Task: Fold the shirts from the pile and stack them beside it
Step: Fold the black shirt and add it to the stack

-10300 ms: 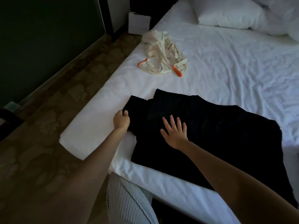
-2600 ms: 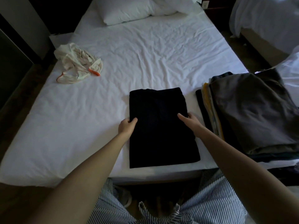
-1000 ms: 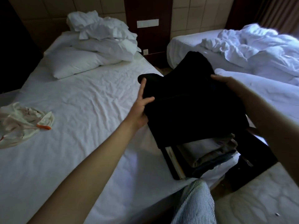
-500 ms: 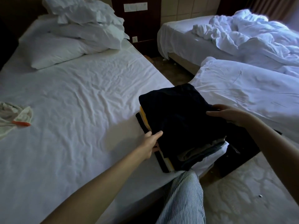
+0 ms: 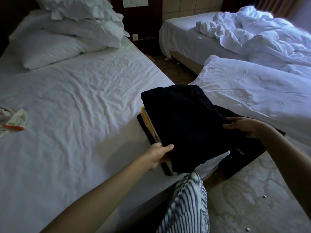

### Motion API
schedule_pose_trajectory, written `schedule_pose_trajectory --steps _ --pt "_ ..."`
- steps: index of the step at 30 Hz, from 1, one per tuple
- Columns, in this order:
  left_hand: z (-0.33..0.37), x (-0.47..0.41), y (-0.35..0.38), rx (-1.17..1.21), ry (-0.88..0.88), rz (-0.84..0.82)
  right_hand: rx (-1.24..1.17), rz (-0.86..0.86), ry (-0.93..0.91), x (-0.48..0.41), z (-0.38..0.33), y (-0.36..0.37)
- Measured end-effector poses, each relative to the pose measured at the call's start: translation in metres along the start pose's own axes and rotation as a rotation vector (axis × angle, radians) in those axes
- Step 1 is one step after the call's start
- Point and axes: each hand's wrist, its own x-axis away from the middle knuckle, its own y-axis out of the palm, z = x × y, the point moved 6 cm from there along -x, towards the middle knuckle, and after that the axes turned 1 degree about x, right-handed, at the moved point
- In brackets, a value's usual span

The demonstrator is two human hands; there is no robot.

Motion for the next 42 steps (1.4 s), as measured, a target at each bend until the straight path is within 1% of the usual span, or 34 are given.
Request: schedule_pose_trajectory --steps 2,3,4,6,7,8,10,13,15,16,18,20,21,23,24,27,29,32,35,36,37,39,40,42 --pt "0.013 0.002 -0.006 -0.135 0.049 0.017 0.187 0.069 -0.053 -0.003 -0.013 -0.007" --pt "0.024 0.003 -0.011 -0.241 0.101 0.062 0.285 0.109 -0.099 -0.003 -0.024 -0.008" --pt "0.038 0.005 -0.016 -0.343 0.184 0.141 0.334 0.144 -0.151 -0.002 -0.037 -0.007" --pt "0.074 0.012 -0.026 -0.53 0.399 0.361 0.452 0.241 -0.296 0.002 -0.064 0.005" --pt "0.092 0.014 -0.025 -0.616 0.5 0.432 0.57 0.317 -0.377 0.004 -0.079 0.014" --pt "0.109 0.014 -0.02 -0.699 0.583 0.457 0.677 0.379 -0.451 0.004 -0.09 0.025" --pt "0.135 0.006 -0.002 -0.924 0.679 0.435 0.793 0.429 -0.535 -0.002 -0.1 0.049" --pt "0.165 -0.019 0.028 -1.299 0.69 0.344 0.868 0.438 -0.523 -0.025 -0.091 0.074" --pt "0.178 -0.043 0.04 -1.473 0.714 0.248 0.923 0.47 -0.51 -0.041 -0.078 0.084" --pt "0.18 -0.058 0.042 -1.544 0.714 0.199 0.948 0.495 -0.513 -0.049 -0.072 0.086" --pt "0.168 -0.091 0.036 -1.647 0.628 0.128 0.964 0.533 -0.524 -0.062 -0.065 0.087" --pt "0.145 -0.119 0.028 -1.729 0.529 0.161 0.939 0.55 -0.547 -0.073 -0.062 0.084" --pt "0.133 -0.128 0.026 -1.763 0.523 0.21 0.925 0.55 -0.56 -0.079 -0.061 0.082" --pt "0.122 -0.143 0.022 -1.791 0.572 0.31 0.896 0.557 -0.579 -0.089 -0.06 0.081" --pt "0.122 -0.148 0.021 -1.788 0.591 0.335 0.885 0.56 -0.588 -0.093 -0.061 0.08" --pt "0.125 -0.154 0.019 -1.75 0.595 0.348 0.851 0.542 -0.592 -0.102 -0.061 0.079" --pt "0.125 -0.154 0.02 -1.766 0.591 0.353 0.842 0.569 -0.605 -0.101 -0.063 0.077" --pt "0.129 -0.151 0.022 -1.798 0.529 0.27 0.866 0.579 -0.617 -0.092 -0.063 0.08" --pt "0.153 -0.139 0.024 -1.782 0.414 0.07 0.892 0.554 -0.66 -0.075 -0.065 0.084" --pt "0.168 -0.134 0.026 -1.763 0.424 0.042 0.876 0.56 -0.71 -0.066 -0.068 0.084" --pt "0.183 -0.129 0.029 -1.754 0.48 0.052 0.866 0.573 -0.778 -0.054 -0.071 0.086" --pt "0.205 -0.125 0.04 -1.711 0.648 0.096 0.878 0.602 -0.934 -0.03 -0.073 0.099" --pt "0.206 -0.127 0.047 -1.692 0.694 0.078 0.903 0.561 -1.0 -0.022 -0.07 0.111" --pt "0.189 -0.142 0.061 -1.728 0.687 -0.021 1.005 0.411 -1.123 -0.015 -0.058 0.142"
